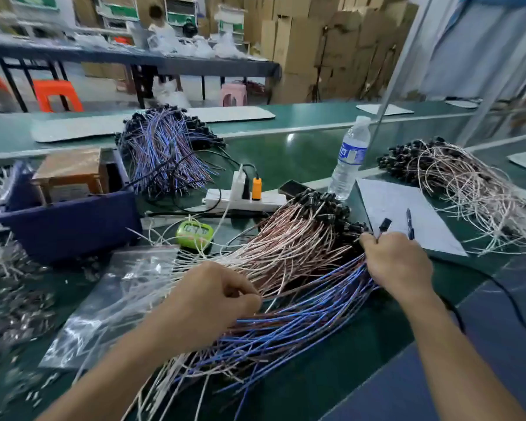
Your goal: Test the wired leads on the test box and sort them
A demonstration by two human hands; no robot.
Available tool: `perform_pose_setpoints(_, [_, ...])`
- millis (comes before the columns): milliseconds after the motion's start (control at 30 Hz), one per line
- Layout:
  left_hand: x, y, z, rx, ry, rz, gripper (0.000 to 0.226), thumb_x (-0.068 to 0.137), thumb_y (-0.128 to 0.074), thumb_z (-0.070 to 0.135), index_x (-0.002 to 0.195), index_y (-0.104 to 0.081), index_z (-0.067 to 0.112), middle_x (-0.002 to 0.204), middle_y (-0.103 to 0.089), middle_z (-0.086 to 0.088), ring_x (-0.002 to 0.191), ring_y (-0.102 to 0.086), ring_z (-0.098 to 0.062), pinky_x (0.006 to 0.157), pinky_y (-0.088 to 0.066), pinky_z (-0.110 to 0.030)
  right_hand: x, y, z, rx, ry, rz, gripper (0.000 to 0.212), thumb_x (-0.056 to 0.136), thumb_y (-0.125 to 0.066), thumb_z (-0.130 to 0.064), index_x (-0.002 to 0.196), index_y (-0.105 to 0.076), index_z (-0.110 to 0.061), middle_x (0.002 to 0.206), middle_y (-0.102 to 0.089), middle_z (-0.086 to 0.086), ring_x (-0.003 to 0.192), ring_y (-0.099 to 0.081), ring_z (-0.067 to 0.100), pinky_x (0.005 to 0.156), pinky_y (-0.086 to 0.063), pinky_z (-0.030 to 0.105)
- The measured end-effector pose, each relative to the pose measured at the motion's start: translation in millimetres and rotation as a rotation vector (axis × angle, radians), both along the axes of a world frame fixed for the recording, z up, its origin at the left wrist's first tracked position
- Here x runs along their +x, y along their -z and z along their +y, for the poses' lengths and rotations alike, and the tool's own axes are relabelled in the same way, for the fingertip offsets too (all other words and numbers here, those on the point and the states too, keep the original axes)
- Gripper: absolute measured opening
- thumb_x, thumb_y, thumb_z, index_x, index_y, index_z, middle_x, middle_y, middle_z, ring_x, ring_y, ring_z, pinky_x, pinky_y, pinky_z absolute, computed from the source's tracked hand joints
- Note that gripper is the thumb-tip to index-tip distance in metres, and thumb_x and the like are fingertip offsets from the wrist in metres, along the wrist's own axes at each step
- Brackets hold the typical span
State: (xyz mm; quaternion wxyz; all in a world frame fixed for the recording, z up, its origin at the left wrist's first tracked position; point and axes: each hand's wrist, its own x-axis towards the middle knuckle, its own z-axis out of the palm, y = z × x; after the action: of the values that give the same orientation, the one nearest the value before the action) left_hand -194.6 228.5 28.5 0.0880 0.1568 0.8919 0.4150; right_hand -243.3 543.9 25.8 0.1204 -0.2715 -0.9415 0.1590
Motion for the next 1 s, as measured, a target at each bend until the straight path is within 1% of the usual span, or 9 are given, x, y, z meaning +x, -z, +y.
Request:
perform_pose_setpoints(67, [1.4, 2.7, 9.6, -0.172, 0.04, 0.074, 0.011, 0.082, -0.079, 0.051, 0.083, -0.074, 0.061, 0.072, -0.07, 0.028, 0.064, -0.061, 0.003, 0.055, -0.045, -0.015, -0.6, 10.1, 4.2, 0.118, 0.012, -0.042, 0.053, 0.096, -0.047, -0.057, 0.091, -0.07, -0.01, 0.097, -0.069, 0.018, 0.088, -0.064, 0.038, 0.076, -0.049, 0.04])
perform_pose_setpoints(133, [1.7, 6.3, 13.9, -0.262, 0.069, 0.15, 0.016, 0.08, -0.081, 0.051, 0.088, -0.073, 0.062, 0.081, -0.07, 0.032, 0.078, -0.062, 0.007, 0.063, -0.044, -0.006, -0.3, 17.4, 3.1, 0.184, 0.02, -0.046, 0.055, 0.096, -0.049, -0.061, 0.098, -0.072, -0.011, 0.102, -0.072, 0.018, 0.094, -0.068, 0.038, 0.077, -0.05, 0.04])
perform_pose_setpoints(267, [4.3, 12.6, 17.8, -0.398, 0.073, 0.301, 0.022, 0.079, -0.08, 0.057, 0.1, -0.075, 0.056, 0.074, -0.068, 0.029, 0.067, -0.048, 0.011, 0.066, -0.026, -0.002, 3.0, 20.4, -2.9, 0.28, 0.067, 0.071, 0.054, 0.093, -0.055, -0.064, 0.08, -0.072, -0.014, 0.079, -0.071, 0.012, 0.076, -0.068, 0.035, 0.063, -0.042, 0.034])
perform_pose_setpoints(367, [5.8, 12.1, 13.1, -0.353, 0.056, 0.298, 0.031, 0.07, -0.082, 0.063, 0.1, -0.074, 0.055, 0.075, -0.069, 0.029, 0.07, -0.053, 0.007, 0.072, -0.025, -0.004, 12.8, 17.4, -20.7, 0.18, 0.042, 0.288, 0.057, 0.093, -0.064, -0.054, 0.054, -0.055, -0.012, 0.048, -0.055, 0.004, 0.048, -0.056, 0.027, 0.056, -0.044, 0.031])
perform_pose_setpoints(467, [5.3, 4.5, 2.0, -0.17, 0.01, 0.19, 0.033, 0.063, -0.088, 0.06, 0.093, -0.074, 0.057, 0.079, -0.07, 0.032, 0.079, -0.063, 0.001, 0.064, -0.047, -0.013, 21.7, 13.1, -58.6, 0.04, -0.115, 0.36, 0.059, 0.094, -0.067, -0.044, 0.048, -0.047, -0.012, 0.038, -0.045, -0.006, 0.037, -0.047, 0.016, 0.049, -0.039, 0.024])
perform_pose_setpoints(567, [2.6, -2.7, -13.7, 0.061, -0.125, 0.16, 0.017, 0.064, -0.084, 0.057, 0.079, -0.077, 0.053, 0.075, -0.072, 0.024, 0.076, -0.065, -0.005, 0.065, -0.053, -0.021, 28.8, 11.4, -114.8, -0.102, -0.343, 0.365, 0.059, 0.091, -0.07, -0.039, 0.046, -0.041, -0.015, 0.037, -0.04, -0.007, 0.035, -0.042, 0.008, 0.044, -0.024, 0.02])
perform_pose_setpoints(667, [1.7, -7.2, -39.3, 0.15, -0.281, 0.235, 0.009, 0.069, -0.083, 0.048, 0.075, -0.077, 0.051, 0.07, -0.073, 0.019, 0.069, -0.066, -0.007, 0.063, -0.053, -0.024, 33.0, 10.5, -177.7, -0.218, -0.562, 0.368, 0.055, 0.09, -0.069, -0.039, 0.047, -0.04, -0.019, 0.04, -0.04, -0.008, 0.039, -0.043, 0.007, 0.046, -0.024, 0.022])
perform_pose_setpoints(800, [8.8, -4.4, -89.3, 0.18, -0.47, 0.272, 0.022, 0.08, -0.083, 0.023, 0.08, -0.079, 0.045, 0.069, -0.075, 0.013, 0.061, -0.067, -0.007, 0.057, -0.053, -0.025, 32.0, 6.1, -251.8, -0.283, -0.711, 0.383, 0.052, 0.088, -0.067, -0.037, 0.048, -0.038, -0.02, 0.042, -0.039, -0.007, 0.042, -0.038, 0.005, 0.045, -0.022, 0.026])
perform_pose_setpoints(1000, [41.3, 6.3, -169.8, 0.14, -0.777, 0.286, 0.019, 0.084, -0.078, 0.02, 0.08, -0.081, 0.038, 0.071, -0.075, 0.019, 0.066, -0.07, 0.001, 0.062, -0.053, -0.02, 31.1, 6.5, -346.7, -0.435, -0.942, 0.282, 0.051, 0.089, -0.068, -0.038, 0.048, -0.044, -0.017, 0.042, -0.042, -0.004, 0.046, -0.042, 0.014, 0.049, -0.029, 0.031])
